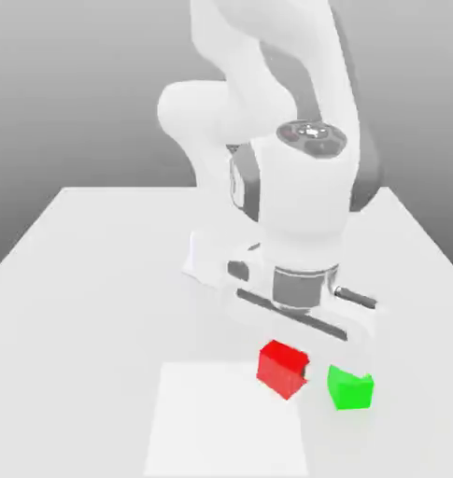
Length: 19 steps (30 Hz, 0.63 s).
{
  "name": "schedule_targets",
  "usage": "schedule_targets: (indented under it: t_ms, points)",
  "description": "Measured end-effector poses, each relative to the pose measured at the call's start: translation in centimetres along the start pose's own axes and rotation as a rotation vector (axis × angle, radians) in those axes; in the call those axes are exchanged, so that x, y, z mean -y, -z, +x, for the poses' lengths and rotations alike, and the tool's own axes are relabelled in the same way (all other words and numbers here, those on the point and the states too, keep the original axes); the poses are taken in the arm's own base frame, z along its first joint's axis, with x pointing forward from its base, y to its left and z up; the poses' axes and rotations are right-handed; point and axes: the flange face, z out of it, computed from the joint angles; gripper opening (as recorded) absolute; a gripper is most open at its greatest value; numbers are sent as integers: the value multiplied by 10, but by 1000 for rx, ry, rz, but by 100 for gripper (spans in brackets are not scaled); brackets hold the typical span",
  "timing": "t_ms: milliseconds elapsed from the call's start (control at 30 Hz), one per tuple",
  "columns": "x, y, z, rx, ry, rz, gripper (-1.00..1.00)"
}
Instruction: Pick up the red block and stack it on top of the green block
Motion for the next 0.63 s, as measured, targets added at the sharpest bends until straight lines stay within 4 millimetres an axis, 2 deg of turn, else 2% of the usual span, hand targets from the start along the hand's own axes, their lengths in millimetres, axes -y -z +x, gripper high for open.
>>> schedule_targets:
  t_ms: [300, 367, 500, 533, 633]
  points:
    - [-26, 13, -83, 6, 505, 10, -100]
    - [-27, 3, -85, 5, 539, 12, -100]
    - [-27, -35, -86, 3, 549, 12, -100]
    - [-28, -45, -87, 5, 551, 12, 100]
    - [-28, -45, -87, 5, 551, 12, 100]
